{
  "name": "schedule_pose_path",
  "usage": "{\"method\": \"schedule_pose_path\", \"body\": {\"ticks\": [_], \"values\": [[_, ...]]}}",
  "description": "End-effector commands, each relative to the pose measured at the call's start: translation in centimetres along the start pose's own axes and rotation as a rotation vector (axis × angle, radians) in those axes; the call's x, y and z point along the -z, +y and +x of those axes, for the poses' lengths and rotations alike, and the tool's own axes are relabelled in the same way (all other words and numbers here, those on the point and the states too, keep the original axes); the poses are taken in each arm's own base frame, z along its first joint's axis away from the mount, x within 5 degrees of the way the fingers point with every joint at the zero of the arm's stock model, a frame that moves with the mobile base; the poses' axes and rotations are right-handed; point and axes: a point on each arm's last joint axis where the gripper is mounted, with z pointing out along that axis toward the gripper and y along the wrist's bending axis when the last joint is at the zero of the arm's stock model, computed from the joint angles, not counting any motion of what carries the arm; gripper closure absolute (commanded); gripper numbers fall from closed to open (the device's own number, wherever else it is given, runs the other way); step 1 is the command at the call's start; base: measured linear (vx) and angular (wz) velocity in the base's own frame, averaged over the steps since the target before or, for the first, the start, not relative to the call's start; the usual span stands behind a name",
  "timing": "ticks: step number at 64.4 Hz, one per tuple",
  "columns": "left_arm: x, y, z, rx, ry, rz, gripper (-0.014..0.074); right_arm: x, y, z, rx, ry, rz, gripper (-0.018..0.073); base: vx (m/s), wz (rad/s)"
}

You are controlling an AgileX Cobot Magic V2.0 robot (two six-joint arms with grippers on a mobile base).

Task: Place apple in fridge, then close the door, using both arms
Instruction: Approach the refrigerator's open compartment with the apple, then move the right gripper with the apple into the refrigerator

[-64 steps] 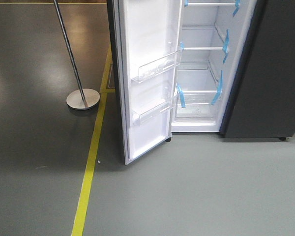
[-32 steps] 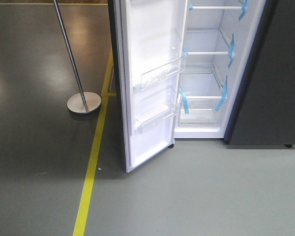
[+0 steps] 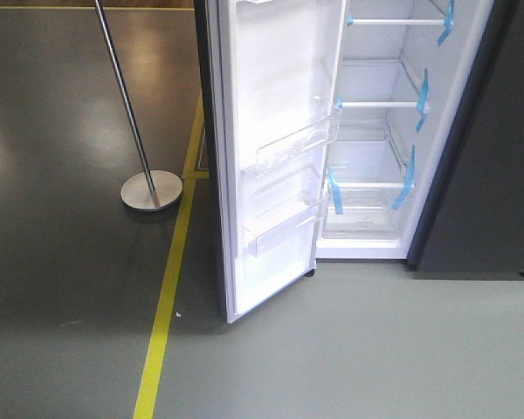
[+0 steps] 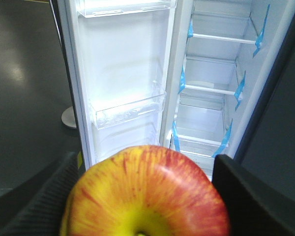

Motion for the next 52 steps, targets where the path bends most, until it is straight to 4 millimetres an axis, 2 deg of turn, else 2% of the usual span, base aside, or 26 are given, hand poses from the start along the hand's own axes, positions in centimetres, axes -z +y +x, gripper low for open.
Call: {"method": "schedule_pose_path", "body": {"ticks": [1,52], "values": [[0.24,0.00,-1.39,0.017,-0.109,0.002,0.0603,0.74,-0.06,-1.42,0.004,-0.112,0.014,0.0461,0.12,0.01],[0.24,0.00,-1.39,0.017,-0.109,0.002,0.0603,0.74,-0.06,-1.42,0.004,-0.112,0.014,0.0461,0.11,-0.01]]}}
